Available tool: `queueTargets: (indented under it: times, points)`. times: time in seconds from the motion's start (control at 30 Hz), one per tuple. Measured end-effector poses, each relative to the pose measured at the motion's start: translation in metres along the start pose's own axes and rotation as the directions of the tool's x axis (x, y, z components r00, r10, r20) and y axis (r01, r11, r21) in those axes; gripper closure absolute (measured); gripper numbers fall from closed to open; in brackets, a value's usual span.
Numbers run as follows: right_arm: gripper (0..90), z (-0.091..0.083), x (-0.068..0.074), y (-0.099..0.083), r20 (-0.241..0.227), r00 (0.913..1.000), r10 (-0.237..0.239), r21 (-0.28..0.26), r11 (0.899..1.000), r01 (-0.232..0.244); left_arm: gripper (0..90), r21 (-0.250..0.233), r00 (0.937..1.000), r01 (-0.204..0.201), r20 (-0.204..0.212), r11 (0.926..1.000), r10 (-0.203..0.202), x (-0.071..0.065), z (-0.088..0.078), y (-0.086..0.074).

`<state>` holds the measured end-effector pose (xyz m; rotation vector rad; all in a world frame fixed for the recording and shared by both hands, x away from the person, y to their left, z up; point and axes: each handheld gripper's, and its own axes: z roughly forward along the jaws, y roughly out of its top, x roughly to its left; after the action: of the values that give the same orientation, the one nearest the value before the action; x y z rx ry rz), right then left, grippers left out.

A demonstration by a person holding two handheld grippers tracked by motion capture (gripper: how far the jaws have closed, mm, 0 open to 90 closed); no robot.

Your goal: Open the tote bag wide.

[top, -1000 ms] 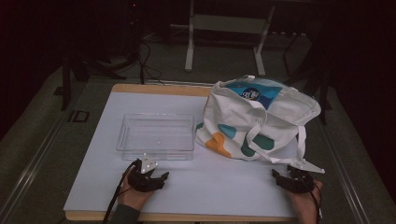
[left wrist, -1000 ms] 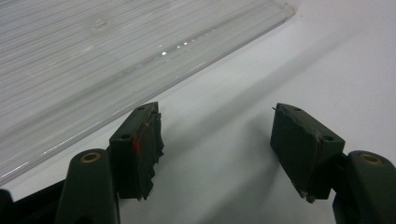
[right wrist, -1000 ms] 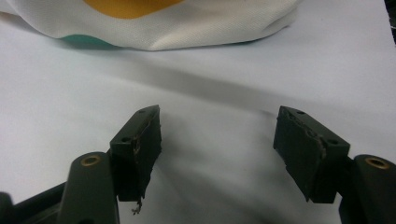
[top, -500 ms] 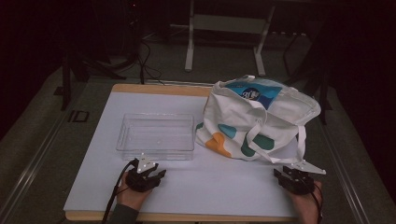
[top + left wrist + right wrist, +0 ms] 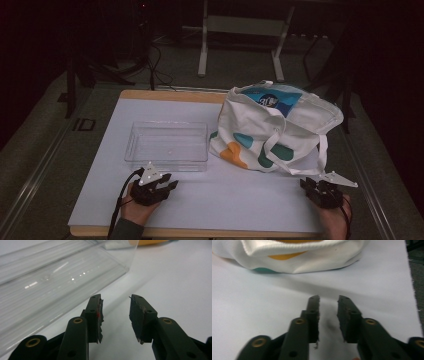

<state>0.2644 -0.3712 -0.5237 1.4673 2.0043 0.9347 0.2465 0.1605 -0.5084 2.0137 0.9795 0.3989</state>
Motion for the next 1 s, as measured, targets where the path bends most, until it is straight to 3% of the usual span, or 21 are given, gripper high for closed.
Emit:
queueTargets:
  times: [0.03, 0.1, 0.2, 0.47, 0.57, 0.8, 1.0]
  points:
    - [79.8, -0.002, -0.002, 0.002, 0.008, 1.0, -0.002, -0.009, 1.0, 0.002, 61.8, -0.003, 1.0, -0.004, 0.006, 1.0, 0.004, 0.0, -0.001, 0.001]
    - [85.7, -0.004, -0.003, 0.004, 0.019, 0.9998, -0.006, -0.011, 1.0, 0.006, 61.8, -0.008, 0.9997, -0.021, 0.008, 0.9997, 0.021, -0.001, -0.002, 0.004]
    - [89.2, -0.006, -0.004, 0.007, 0.034, 0.9994, 0.0, -0.025, 1.0, 0.001, 61.7, -0.01, 0.999, -0.044, 0.004, 0.999, 0.044, -0.004, -0.004, 0.009]
    - [90.0, -0.011, -0.013, 0.017, 0.069, 0.9973, 0.024, -0.039, 0.999, -0.021, 60.6, -0.024, 0.9957, -0.092, 0.007, 0.9955, 0.092, -0.005, -0.007, 0.023]
    - [90.0, -0.012, -0.016, 0.019, 0.074, 0.9964, 0.041, -0.043, 0.998, -0.038, 60.5, -0.038, 0.9963, -0.085, 0.006, 0.9956, 0.086, -0.003, -0.008, 0.027]
    - [89.1, -0.018, -0.028, 0.027, 0.056, 0.9949, 0.083, -0.073, 0.994, -0.079, 60.1, -0.055, 0.9946, -0.103, 0.001, 0.9932, 0.103, -0.003, -0.01, 0.033]
    - [85.1, -0.021, -0.036, 0.039, 0.048, 0.9952, 0.086, -0.083, 0.993, -0.082, 59.5, -0.066, 0.9929, -0.119, -0.007, 0.9907, 0.119, -0.002, -0.012, 0.04]
